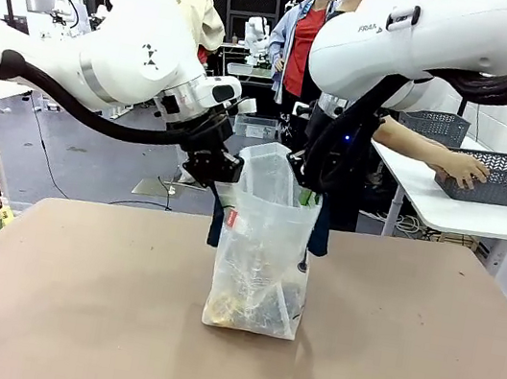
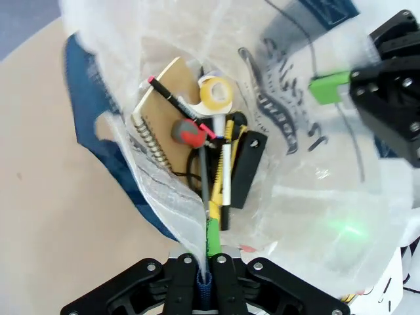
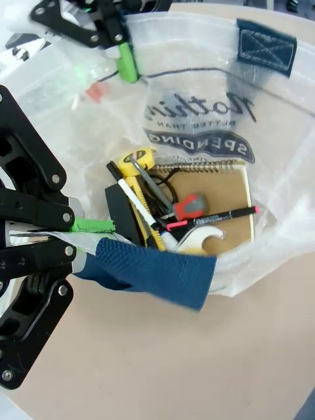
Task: Transfer purchased items from the store into the shopping bag.
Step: Move the Reusable shopping bag to the right side of the table.
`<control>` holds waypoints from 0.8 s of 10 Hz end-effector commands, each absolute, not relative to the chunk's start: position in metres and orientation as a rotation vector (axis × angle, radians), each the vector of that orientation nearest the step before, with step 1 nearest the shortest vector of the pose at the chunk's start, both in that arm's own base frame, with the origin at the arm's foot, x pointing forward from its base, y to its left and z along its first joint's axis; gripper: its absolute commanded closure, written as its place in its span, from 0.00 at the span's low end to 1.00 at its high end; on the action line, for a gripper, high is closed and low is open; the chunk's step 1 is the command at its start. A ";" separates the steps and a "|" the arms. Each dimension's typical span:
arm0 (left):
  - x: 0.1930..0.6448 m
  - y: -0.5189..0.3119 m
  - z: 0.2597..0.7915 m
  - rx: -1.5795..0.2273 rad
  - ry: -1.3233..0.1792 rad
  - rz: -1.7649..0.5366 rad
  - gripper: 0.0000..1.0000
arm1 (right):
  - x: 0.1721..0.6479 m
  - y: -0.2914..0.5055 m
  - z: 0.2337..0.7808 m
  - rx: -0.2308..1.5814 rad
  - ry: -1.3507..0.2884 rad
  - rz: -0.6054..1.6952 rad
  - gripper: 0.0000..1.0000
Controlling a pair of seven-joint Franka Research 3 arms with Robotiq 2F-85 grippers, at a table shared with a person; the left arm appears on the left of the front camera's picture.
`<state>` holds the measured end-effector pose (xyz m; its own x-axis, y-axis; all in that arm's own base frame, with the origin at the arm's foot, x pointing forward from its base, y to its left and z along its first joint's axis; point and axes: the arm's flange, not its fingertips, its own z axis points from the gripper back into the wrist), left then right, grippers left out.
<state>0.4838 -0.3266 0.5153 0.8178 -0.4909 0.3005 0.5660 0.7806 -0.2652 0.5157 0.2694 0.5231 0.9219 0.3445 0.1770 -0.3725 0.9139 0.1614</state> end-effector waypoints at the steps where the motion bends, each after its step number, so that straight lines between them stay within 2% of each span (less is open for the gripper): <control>1: 0.486 -0.330 0.520 -0.397 -0.260 -0.623 1.00 | 0.525 0.275 0.519 0.215 -0.147 0.312 1.00; 5: 0.484 -0.327 0.515 -0.355 -0.221 -0.576 1.00 | 0.516 0.269 0.523 0.194 -0.146 0.371 1.00; 8: 0.483 -0.343 0.523 -0.394 -0.227 -0.667 1.00 | 0.523 0.283 0.521 0.212 -0.154 0.365 1.00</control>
